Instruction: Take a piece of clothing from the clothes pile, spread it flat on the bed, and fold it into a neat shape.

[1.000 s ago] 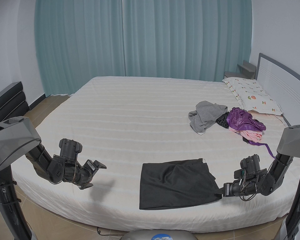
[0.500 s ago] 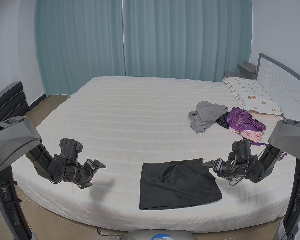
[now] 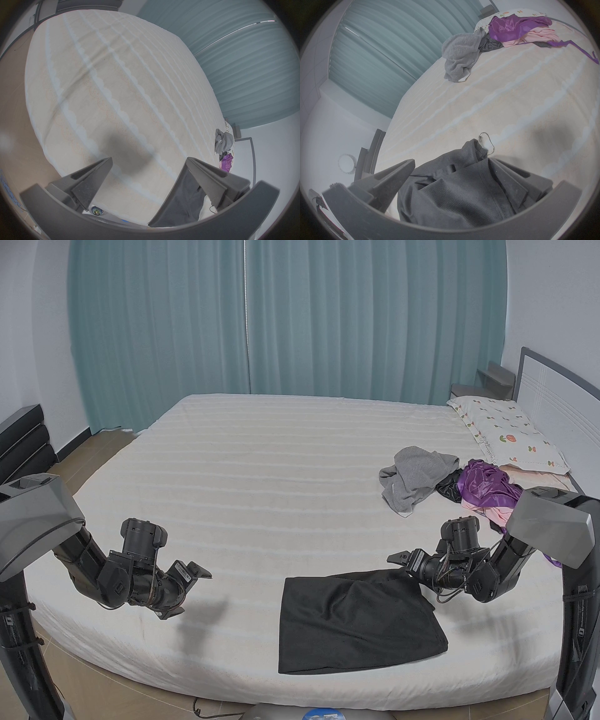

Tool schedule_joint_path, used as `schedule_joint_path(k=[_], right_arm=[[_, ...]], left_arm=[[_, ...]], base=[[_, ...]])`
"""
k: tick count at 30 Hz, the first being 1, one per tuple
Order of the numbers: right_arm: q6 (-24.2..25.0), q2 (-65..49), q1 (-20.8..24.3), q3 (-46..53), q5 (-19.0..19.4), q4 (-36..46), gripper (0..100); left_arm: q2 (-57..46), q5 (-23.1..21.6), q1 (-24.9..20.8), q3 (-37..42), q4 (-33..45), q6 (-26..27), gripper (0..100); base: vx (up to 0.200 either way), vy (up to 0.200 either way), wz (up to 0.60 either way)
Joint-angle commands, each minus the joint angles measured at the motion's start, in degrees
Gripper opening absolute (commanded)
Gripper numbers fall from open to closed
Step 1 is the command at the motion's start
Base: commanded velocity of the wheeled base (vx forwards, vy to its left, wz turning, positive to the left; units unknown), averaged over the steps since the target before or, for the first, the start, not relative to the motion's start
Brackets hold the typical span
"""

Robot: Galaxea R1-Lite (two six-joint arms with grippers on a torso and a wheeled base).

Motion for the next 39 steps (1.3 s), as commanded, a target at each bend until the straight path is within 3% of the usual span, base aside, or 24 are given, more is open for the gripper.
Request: schedule_joint_path(k=[1, 12, 13, 39], right_arm=[[-1.4, 0.8, 0.0, 0.5, 0.0, -0.2, 100], [-5.1, 1.0, -0.4, 1.2, -0.6, -0.3, 100], [-5.5, 1.4, -0.3, 1.3, -0.7, -0.3, 0], [-4.6, 0.6, -6.0, -0.1, -1.2, -0.3, 0]], left_arm=[[0.3, 0.0, 0.0, -0.1, 0.0, 0.0, 100], [0.4, 0.1, 0.0, -0.1, -0.1, 0.0, 100], [0.4, 0.1, -0.1, -0.1, -0.1, 0.0, 100], [2.3, 3.5, -2.3, -2.3, -0.1, -0.1, 100]], base=[[0.0, 0.0, 0.0], [0.0, 0.0, 0.0], [0.0, 0.0, 0.0], [0.0, 0.0, 0.0]])
